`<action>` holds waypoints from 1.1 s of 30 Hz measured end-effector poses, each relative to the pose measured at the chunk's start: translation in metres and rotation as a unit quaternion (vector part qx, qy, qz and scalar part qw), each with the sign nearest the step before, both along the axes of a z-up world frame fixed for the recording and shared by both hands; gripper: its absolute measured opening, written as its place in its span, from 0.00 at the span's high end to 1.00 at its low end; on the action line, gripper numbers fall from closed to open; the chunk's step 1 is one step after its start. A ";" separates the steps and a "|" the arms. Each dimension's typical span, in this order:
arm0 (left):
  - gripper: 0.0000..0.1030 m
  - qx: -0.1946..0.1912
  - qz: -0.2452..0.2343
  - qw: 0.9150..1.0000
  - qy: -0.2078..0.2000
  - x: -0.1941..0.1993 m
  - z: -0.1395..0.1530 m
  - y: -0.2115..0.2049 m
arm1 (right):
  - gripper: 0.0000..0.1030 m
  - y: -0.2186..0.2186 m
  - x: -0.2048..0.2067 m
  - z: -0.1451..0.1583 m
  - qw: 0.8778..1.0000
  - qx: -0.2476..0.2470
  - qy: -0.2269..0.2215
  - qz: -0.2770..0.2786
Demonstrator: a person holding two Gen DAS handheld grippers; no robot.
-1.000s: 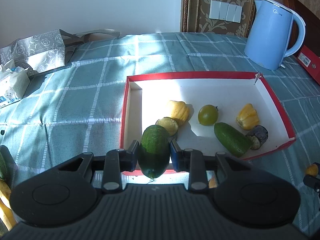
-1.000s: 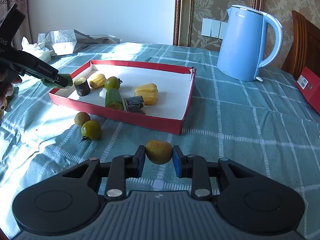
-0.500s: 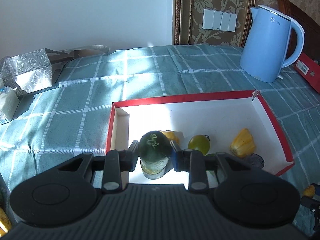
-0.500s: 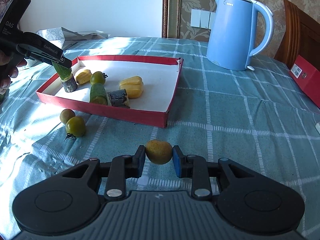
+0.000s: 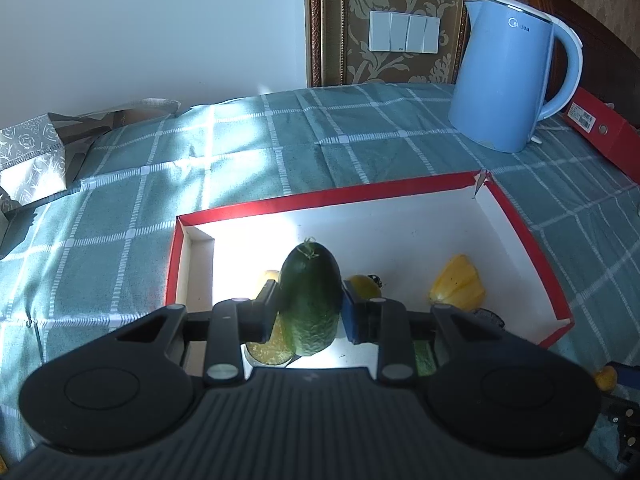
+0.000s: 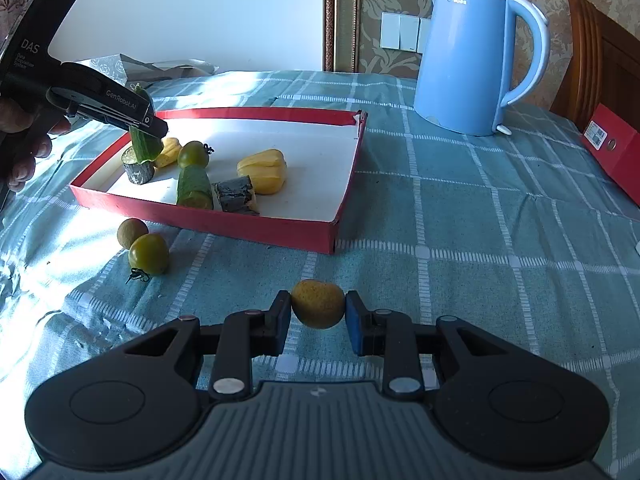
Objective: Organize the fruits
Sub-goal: 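Carry the cucumber into the tray and open left tool while right tool holds the brown fruit, then lower the brown fruit into the red tray and open the right tool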
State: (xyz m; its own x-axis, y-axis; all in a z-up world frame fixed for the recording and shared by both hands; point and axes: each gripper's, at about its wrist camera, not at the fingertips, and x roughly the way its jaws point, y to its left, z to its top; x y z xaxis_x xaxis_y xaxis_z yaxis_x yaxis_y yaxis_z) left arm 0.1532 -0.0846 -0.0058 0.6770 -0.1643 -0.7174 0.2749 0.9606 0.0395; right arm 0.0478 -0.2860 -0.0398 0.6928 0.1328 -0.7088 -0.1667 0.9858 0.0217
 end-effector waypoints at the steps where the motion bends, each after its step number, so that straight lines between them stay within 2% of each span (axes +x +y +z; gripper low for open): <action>1: 0.72 0.008 0.001 1.000 -0.004 0.000 0.000 -0.002 | 0.72 0.000 0.000 0.000 1.000 0.001 0.001 -0.001; 6: 0.72 -0.012 0.004 1.000 0.000 -0.004 0.005 0.002 | 0.72 -0.003 -0.001 -0.002 1.000 0.002 0.005 -0.002; 9: 0.72 0.004 -0.010 1.000 0.003 -0.010 0.001 -0.003 | 0.72 -0.004 0.000 -0.003 1.000 0.005 0.007 -0.001; 13: 0.71 0.014 -0.001 1.000 0.027 -0.006 -0.015 -0.002 | 0.72 -0.001 0.001 -0.003 1.000 0.005 0.004 0.005; 17: 0.71 0.017 0.001 1.000 0.018 -0.007 -0.019 -0.003 | 0.72 -0.001 0.000 -0.002 1.000 0.005 0.005 0.010; 20: 0.67 0.016 0.004 1.000 0.019 -0.005 -0.020 -0.005 | 0.72 -0.001 -0.001 -0.002 1.000 0.003 0.007 0.012; 21: 0.63 0.017 0.004 1.000 0.020 -0.005 -0.020 -0.006 | 0.72 -0.002 -0.002 -0.002 1.000 0.003 0.006 0.011; 27: 0.62 0.024 0.011 1.000 0.016 -0.008 -0.017 -0.007 | 0.72 -0.004 -0.003 -0.001 1.000 0.005 0.004 0.009; 29: 0.46 0.027 0.014 0.999 0.011 -0.010 -0.014 -0.006 | 0.72 -0.004 -0.003 -0.001 1.000 0.007 0.004 0.008; 30: 0.32 0.028 0.018 0.999 0.004 -0.012 -0.011 -0.006 | 0.72 -0.004 -0.003 -0.001 1.000 0.007 0.004 0.009; 31: 0.23 0.030 0.019 0.999 -0.005 -0.015 -0.008 -0.005 | 0.72 -0.003 -0.004 -0.001 1.000 0.006 0.003 0.010; 33: 0.23 0.040 0.020 0.999 -0.023 -0.020 -0.002 -0.005 | 0.72 -0.002 -0.003 0.000 1.000 0.006 0.001 0.012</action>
State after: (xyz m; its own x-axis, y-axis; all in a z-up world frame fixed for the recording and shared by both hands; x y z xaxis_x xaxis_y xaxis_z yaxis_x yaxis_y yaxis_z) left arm 0.1337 -0.0900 -0.0076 0.7145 -0.0792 -0.6952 0.2317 0.9643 0.1283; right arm 0.0444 -0.2884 -0.0399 0.6882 0.1581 -0.7081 -0.1902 0.9811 0.0343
